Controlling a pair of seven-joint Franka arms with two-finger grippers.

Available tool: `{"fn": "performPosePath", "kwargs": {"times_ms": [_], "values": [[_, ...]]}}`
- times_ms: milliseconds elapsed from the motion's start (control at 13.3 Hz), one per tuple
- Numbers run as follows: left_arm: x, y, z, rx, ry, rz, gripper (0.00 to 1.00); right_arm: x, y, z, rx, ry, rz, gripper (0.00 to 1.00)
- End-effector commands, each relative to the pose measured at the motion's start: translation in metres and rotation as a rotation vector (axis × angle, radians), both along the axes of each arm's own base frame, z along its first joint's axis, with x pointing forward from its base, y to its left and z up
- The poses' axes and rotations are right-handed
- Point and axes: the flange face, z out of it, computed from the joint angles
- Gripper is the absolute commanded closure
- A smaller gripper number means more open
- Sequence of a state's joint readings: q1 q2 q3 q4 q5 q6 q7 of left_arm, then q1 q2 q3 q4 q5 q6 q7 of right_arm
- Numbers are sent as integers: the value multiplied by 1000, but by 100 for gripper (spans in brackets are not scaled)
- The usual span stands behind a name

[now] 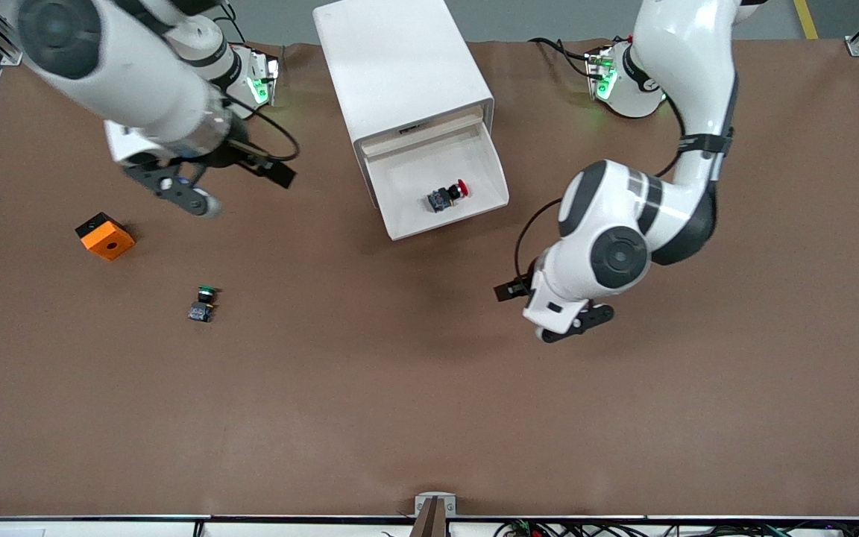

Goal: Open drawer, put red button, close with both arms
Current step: 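Push the drawer shut with the left gripper while the right gripper withdraws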

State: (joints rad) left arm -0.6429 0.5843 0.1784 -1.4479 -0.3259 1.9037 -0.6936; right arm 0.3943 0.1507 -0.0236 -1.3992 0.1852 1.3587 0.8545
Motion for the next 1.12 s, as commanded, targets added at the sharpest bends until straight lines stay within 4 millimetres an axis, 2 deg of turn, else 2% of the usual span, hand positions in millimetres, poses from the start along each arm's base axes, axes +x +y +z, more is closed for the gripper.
{"fn": "performPosePath", "kwargs": {"times_ms": [0, 75, 225, 525, 675, 900, 1050], "values": [[-57, -22, -28, -11, -102, -55, 0, 3, -75, 11, 54, -20, 116, 0], [-76, -33, -38, -20, -137, -59, 0, 6, -102, 8, 70, -23, 161, 0], [-102, -43, -51, -20, -129, -76, 0, 10, -133, 5, 53, -36, 212, 0], [-148, -69, -61, 2, -12, -124, 0, 17, -178, 6, 47, -64, 300, 0], [-165, -76, -53, 18, 46, -142, 0, 19, -198, 6, 33, -69, 319, 0], [-198, -99, -58, 31, 123, -181, 0, 21, -236, 7, 50, -88, 352, 0], [-221, -118, -67, 35, 151, -200, 0, 16, -248, 9, 47, -91, 333, 0]]}}
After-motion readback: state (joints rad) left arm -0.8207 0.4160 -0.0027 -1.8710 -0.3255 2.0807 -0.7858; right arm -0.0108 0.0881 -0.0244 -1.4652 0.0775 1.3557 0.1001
